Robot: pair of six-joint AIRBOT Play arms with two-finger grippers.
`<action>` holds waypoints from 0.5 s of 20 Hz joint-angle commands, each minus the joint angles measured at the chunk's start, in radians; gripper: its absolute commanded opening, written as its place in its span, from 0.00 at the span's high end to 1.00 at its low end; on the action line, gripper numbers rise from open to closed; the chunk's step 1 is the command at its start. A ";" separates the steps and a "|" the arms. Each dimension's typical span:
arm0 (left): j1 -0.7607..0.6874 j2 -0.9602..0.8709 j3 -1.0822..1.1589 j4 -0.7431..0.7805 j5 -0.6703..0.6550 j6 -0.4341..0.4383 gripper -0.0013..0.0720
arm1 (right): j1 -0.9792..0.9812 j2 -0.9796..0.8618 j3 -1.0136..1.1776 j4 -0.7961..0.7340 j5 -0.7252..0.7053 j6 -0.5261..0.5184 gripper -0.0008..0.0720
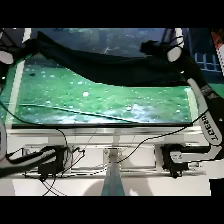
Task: Fold the clothes and pants, and hang the long-sleeved shirts on hangers.
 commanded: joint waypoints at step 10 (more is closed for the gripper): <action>-0.013 0.494 0.001 0.052 -0.419 0.007 0.95 | 0.503 -0.181 0.286 0.138 0.021 0.155 0.95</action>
